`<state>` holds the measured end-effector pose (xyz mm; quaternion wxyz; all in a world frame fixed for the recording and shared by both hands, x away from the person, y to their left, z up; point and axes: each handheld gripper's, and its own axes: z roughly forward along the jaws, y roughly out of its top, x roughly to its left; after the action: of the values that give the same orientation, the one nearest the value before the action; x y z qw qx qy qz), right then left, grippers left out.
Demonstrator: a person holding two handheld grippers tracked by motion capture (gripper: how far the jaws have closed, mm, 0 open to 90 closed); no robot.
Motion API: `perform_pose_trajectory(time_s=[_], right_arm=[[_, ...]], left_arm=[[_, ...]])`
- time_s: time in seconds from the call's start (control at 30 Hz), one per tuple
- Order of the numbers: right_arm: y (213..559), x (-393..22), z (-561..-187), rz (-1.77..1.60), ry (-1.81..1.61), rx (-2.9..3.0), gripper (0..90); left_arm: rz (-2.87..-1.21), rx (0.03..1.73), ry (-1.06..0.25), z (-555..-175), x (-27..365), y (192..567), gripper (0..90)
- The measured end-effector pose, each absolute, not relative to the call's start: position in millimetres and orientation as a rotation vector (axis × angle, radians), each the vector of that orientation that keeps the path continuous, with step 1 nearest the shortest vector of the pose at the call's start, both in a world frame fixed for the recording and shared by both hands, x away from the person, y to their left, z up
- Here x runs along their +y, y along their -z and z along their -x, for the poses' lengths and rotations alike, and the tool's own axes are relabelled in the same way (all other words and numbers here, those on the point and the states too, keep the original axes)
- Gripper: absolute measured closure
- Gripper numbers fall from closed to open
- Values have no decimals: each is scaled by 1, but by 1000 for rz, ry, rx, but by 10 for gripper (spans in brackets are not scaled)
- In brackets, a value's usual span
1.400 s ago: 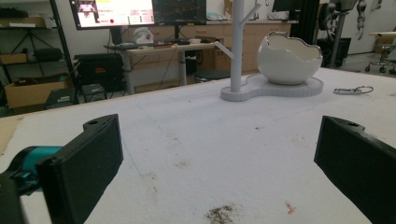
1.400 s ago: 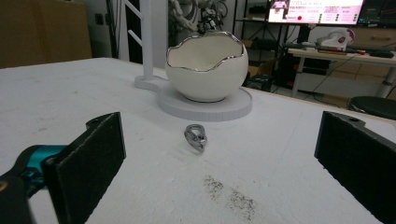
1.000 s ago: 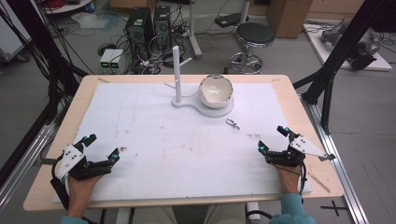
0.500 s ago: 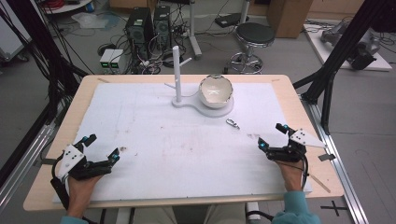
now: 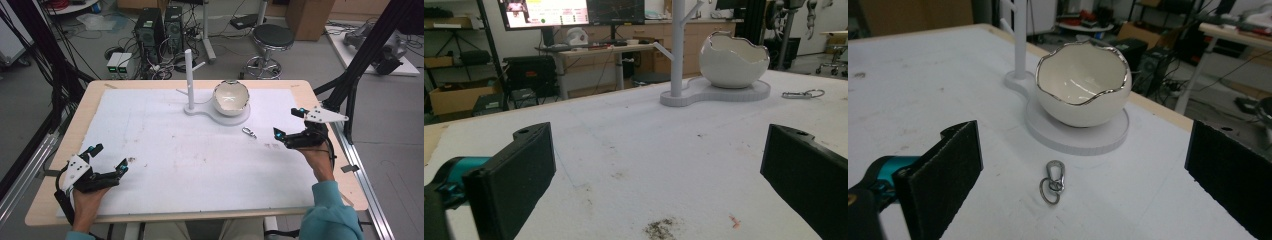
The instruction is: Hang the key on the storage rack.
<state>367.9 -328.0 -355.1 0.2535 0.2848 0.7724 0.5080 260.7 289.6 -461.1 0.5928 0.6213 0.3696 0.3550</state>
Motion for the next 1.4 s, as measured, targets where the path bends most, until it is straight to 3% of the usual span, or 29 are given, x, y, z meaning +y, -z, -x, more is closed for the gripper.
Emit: perform_pose_trajectory(time_s=[0.57, 1.33, 1.4], right_arm=[[362, -284, -424, -690, -1059, 2437, 12], [389, -256, -448, -677, -778, 2676, 21], [392, -254, -450, -698, -754, 2698, 57]], left_arm=[[-1449, 851, -826, -260, 290, 461, 17], [-1453, 846, -826, -261, 289, 461, 17], [-1455, 846, -828, -261, 289, 461, 17]])
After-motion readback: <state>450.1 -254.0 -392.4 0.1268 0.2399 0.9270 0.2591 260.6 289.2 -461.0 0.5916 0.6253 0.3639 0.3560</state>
